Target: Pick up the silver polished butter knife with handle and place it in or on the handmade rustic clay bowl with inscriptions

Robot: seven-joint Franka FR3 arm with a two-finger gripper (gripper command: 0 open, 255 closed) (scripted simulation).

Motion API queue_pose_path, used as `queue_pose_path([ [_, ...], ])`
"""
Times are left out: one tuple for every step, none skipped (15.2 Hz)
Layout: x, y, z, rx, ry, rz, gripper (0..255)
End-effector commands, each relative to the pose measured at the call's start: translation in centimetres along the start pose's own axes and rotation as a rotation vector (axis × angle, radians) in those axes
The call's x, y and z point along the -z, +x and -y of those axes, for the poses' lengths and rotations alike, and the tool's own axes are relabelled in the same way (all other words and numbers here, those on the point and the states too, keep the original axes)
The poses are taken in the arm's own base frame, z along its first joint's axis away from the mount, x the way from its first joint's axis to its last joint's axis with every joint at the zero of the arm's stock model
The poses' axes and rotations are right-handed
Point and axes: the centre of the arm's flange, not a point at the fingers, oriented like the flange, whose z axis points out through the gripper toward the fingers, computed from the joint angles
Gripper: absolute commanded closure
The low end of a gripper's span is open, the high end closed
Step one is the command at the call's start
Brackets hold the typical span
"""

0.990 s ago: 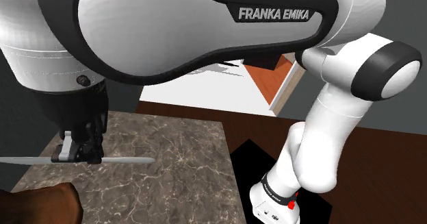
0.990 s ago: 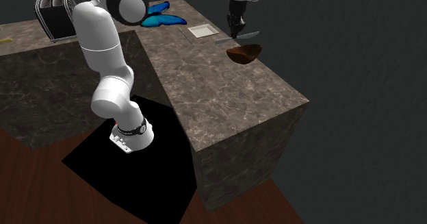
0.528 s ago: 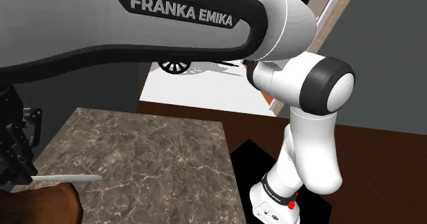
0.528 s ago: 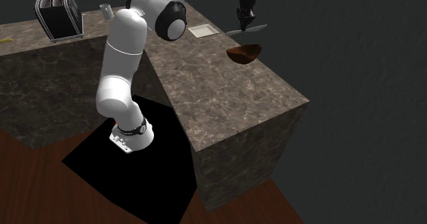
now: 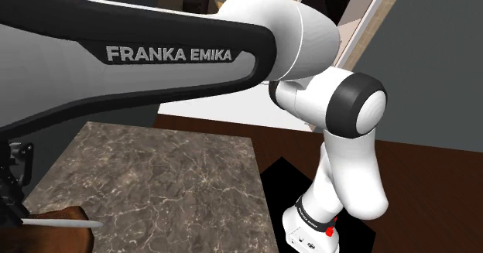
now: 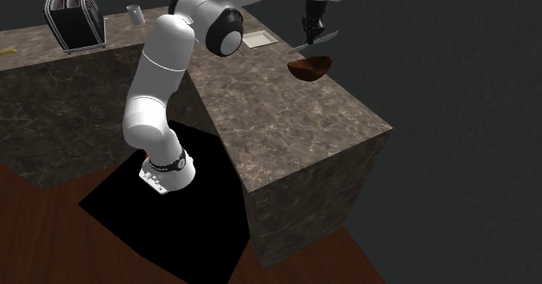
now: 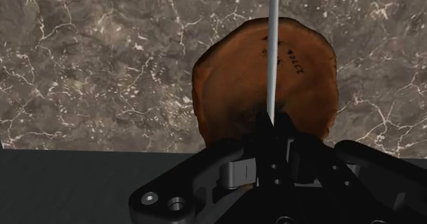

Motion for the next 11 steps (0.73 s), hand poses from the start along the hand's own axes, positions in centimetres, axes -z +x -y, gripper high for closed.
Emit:
queue_pose_path([
  [-1.1,0.2,0.1,0.0,0.001,-0.002,255],
  [-1.7,0.2,0.1,0.0,0.001,-0.002,255],
  [-2.2,0.2,0.1,0.0,0.001,-0.002,255],
  [-2.7,0.2,0.1,0.0,0.001,-0.002,255],
  [-3.2,0.3,0.1,0.0,0.001,-0.002,255],
  [-3.8,0.3,0.1,0.0,0.001,-0.002,255],
  [-4.3,0.3,0.1,0.0,0.001,-0.002,255],
  [-4.8,0.4,0.1,0.0,0.001,-0.002,255],
  [-5.3,0.4,0.1,0.0,0.001,-0.002,255],
  [-6.2,0.4,0.1,0.0,0.001,-0.002,255],
  [-6.2,0.4,0.1,0.0,0.001,-0.002,255],
])
